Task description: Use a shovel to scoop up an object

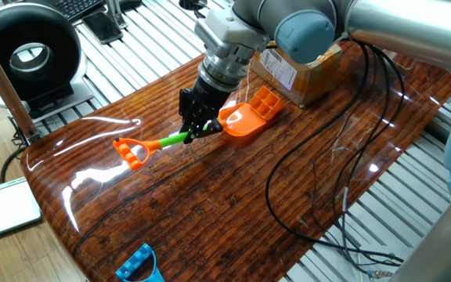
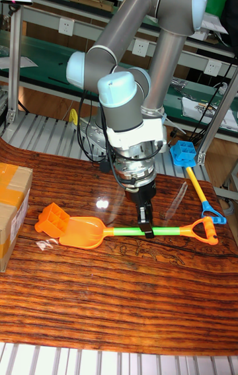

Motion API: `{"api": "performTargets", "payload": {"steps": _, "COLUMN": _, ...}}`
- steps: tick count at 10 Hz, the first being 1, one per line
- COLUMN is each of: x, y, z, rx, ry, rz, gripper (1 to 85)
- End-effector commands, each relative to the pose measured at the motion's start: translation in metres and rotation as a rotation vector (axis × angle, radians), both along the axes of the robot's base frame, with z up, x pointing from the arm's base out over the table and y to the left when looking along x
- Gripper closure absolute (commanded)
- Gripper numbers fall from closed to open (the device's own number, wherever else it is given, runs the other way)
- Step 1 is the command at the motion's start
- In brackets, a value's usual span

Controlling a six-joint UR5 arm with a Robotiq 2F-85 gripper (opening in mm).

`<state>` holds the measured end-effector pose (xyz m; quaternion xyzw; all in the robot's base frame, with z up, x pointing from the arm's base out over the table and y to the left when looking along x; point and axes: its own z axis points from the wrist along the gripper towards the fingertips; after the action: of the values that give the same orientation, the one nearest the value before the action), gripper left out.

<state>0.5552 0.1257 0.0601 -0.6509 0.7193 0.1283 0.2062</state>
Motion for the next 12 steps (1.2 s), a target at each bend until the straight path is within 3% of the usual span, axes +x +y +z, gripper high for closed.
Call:
{"api": "performTargets", "payload": {"steps": 1, "x": -0.002, "y": -0.007, "z": 0.002, "rx": 0.007, "ry": 0.004, "rz": 0.004, "gripper": 84.3}}
{"api": "performTargets", "payload": {"steps": 6, "x": -0.011, "y": -0.034, "z": -0.008, "rx": -0.031, "ry": 0.006, "rz": 0.049, "gripper": 84.3}}
{"api": "performTargets", "payload": {"steps": 12, "x": -0.008, "y": -0.022, "z": -0.001, "rx": 0.024, "ry": -0.003, "rz": 0.040, "gripper": 84.3}}
